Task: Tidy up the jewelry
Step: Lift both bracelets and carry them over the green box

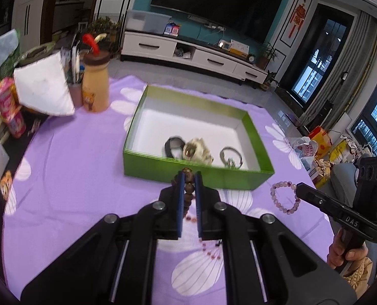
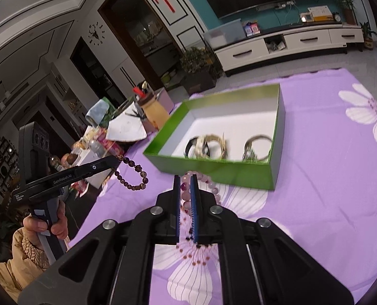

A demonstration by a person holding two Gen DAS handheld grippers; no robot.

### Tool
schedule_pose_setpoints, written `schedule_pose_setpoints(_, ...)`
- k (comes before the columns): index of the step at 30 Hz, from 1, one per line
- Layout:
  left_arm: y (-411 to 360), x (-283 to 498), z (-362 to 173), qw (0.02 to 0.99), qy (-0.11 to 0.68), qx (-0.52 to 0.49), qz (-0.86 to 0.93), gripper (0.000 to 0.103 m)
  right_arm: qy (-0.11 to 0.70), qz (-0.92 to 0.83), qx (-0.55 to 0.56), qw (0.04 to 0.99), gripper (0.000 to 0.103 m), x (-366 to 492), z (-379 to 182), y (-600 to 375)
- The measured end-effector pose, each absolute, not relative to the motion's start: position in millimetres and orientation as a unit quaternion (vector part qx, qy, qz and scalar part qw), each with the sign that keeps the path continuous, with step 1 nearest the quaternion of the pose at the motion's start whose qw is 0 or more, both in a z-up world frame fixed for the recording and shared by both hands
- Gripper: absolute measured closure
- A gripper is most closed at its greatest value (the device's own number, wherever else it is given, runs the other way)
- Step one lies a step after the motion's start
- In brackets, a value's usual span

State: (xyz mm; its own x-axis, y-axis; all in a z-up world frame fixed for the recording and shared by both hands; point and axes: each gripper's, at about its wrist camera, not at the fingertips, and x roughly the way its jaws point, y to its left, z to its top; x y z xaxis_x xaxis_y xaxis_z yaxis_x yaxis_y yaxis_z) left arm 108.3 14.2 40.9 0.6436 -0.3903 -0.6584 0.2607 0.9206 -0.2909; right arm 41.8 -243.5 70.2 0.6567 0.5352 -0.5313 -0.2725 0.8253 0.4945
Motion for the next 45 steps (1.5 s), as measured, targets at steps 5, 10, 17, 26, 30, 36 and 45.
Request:
schedule_pose_setpoints(5,1,130,59,0.910,0.366,-0.077,-0.182,0.096,0.330,0.215,0.189,0.900,0.096,58,83,-252)
schedule_pose_setpoints(10,-10,159,66,0.912,0.363,-0.074,-0.177,0.096,0.319,0.207,0.190,0.905,0.096,77,90,-256)
schedule_pose_setpoints(17,-23,201,60,0.905,0.381,-0.082,-0.169,0.096,0.311,0.193,0.190,0.911,0.096,107,91,-261)
schedule_pose_setpoints(26,-37,245,40,0.901,0.398,-0.074,-0.156,0.096,0.323,0.181,0.182,0.911,0.096,145,80,-259)
schedule_pose_setpoints(30,-41,259,30,0.899,0.405,-0.071,-0.152,0.096,0.331,0.175,0.179,0.910,0.096,158,73,-260)
schedule_pose_setpoints(36,-46,280,19,0.898,0.411,-0.060,-0.145,0.096,0.347,0.168,0.172,0.906,0.096,174,59,-257)
schedule_pose_setpoints(45,-46,296,2,0.892,0.426,-0.063,-0.137,0.095,0.368,0.165,0.168,0.900,0.096,193,43,-247)
